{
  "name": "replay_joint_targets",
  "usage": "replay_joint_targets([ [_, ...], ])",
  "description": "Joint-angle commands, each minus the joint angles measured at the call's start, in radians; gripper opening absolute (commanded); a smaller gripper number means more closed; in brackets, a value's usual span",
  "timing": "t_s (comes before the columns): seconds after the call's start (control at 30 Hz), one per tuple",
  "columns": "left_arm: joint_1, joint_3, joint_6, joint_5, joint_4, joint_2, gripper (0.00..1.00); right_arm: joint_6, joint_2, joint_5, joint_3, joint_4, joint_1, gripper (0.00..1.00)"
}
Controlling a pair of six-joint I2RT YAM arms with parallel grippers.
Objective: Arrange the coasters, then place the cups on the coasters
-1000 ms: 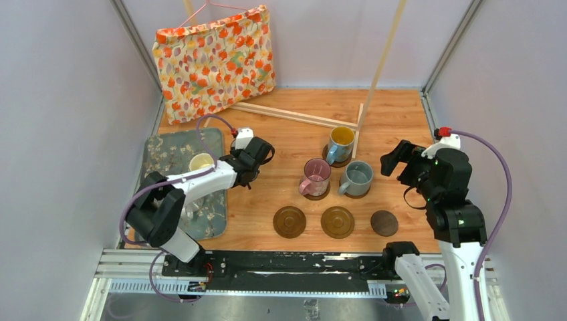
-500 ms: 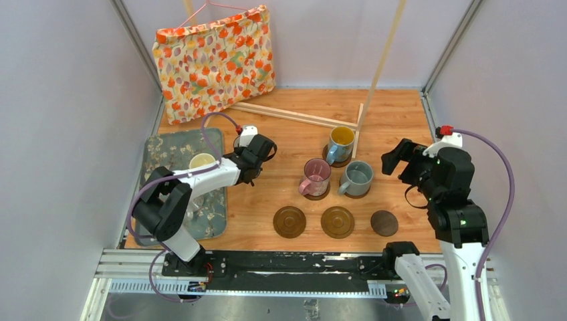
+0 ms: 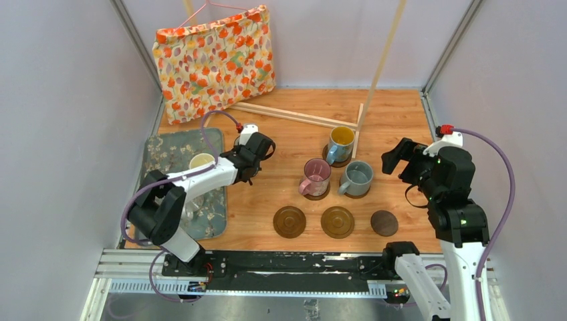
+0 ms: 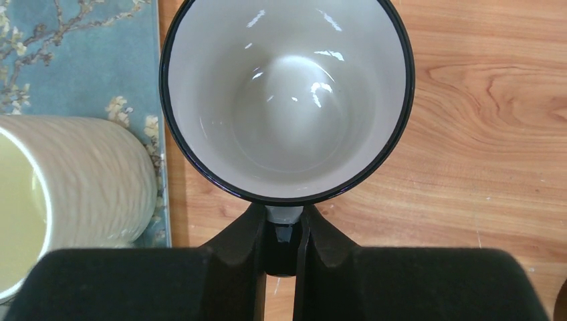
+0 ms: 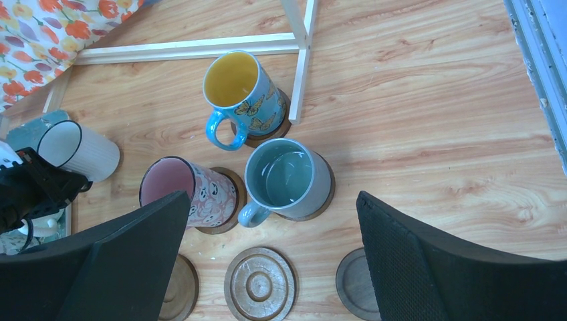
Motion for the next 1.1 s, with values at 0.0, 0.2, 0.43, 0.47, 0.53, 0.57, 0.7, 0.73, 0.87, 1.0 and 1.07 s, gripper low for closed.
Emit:
replay_joint_targets([
  [0.0, 0.004, 0.030, 0.023, -0.042, 0.022, -0.096, 0.00, -0.003, 0.002, -0.013, 0.013, 0.000, 0.015, 1.00],
  [0.2, 0.001, 0.023, 0.050, -0.031, 0.010, -0.151, 0.00, 0.008, 0.006, -0.020, 0.007, 0.011, 0.016, 1.00],
  [0.43, -0.014, 0.032, 0.078, -0.030, 0.001, -0.213, 0.00, 0.020, 0.010, -0.021, 0.013, 0.017, 0.016, 1.00],
  [0.47, -0.015, 0.036, 0.081, -0.031, -0.002, -0.220, 0.00, 0.022, 0.012, -0.023, 0.013, 0.016, 0.016, 1.00],
  [0.53, -0.018, 0.045, 0.088, -0.033, -0.009, -0.231, 0.00, 0.023, 0.015, -0.026, 0.016, 0.016, 0.016, 1.00],
  [0.57, -0.021, 0.049, 0.092, -0.032, -0.010, -0.238, 0.00, 0.025, 0.015, -0.027, 0.017, 0.016, 0.016, 1.00],
  [0.7, -0.033, 0.062, 0.111, -0.036, -0.015, -0.257, 0.00, 0.029, 0.010, -0.027, 0.021, 0.015, 0.016, 1.00],
  [0.73, -0.037, 0.065, 0.114, -0.035, -0.018, -0.264, 0.00, 0.030, 0.008, -0.026, 0.022, 0.015, 0.016, 1.00],
  [0.87, -0.050, 0.085, 0.139, -0.034, -0.023, -0.288, 0.00, 0.035, 0.005, -0.026, 0.035, 0.012, 0.016, 1.00],
  [1.0, -0.064, 0.116, 0.174, -0.023, -0.034, -0.313, 0.00, 0.039, 0.000, -0.025, 0.049, 0.006, 0.016, 1.00],
  [1.07, -0.069, 0.135, 0.193, -0.017, -0.039, -0.320, 0.00, 0.043, -0.003, -0.020, 0.053, 0.005, 0.016, 1.00],
])
